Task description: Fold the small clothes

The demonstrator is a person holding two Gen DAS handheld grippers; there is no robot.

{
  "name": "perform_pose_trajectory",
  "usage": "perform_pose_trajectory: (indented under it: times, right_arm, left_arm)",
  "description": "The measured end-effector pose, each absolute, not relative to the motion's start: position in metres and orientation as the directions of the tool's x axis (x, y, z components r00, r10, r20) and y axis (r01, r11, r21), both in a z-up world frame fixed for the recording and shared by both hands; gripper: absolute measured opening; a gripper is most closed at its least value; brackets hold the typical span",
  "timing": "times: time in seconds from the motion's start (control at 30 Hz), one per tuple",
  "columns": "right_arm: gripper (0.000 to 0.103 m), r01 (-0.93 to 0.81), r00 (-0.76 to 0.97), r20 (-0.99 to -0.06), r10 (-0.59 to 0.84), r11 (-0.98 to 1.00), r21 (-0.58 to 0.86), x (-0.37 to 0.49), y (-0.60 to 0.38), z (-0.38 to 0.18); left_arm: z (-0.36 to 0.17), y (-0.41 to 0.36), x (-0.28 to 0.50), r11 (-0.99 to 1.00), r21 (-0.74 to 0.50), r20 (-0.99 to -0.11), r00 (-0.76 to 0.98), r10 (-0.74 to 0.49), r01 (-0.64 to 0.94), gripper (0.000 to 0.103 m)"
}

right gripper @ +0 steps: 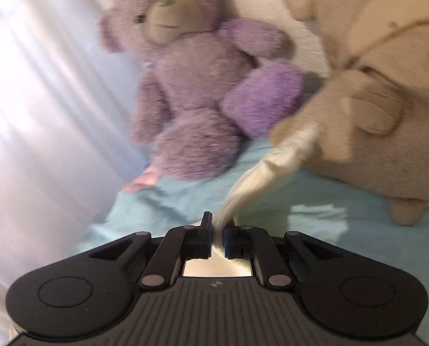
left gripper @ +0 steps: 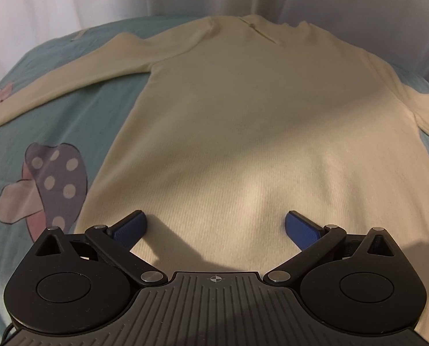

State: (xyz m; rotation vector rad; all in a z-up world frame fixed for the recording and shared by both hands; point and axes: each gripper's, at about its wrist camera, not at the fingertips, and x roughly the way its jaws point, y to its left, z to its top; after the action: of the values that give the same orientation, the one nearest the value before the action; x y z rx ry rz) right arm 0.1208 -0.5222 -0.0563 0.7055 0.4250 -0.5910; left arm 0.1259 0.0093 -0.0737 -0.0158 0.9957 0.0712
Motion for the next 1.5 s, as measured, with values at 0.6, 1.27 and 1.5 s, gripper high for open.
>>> perform_pose_trajectory:
  times: [0.6,1.27,1.5]
  right_arm:
    - [0.058,-0.036,0.72,-0.569,0.397,0.84,0.541,0.15,-0.271,-0.068]
    - [0.099,-0.025,0.717,-0.435,0.545,0.644,0.765,0.105,-0.296,-0.111]
    - [0.099,-0.042,0.696,-0.458,0.553,0.668,0.743,0.114,-0.293,-0.107]
  left_arm:
    - [-0.052,0.013,0.244,0.853,-0.513,-0.715,0.502,-0.487,0.097,0.071]
    - [-0.096,-0.03,0.285,0.775,-0.622,-0.719,0.312,-0.621,0.111,0.01]
    - [-0.067,-0.017,0.298,0.836,-0.518,-0.73,0.416,-0.542,0.18,0.008]
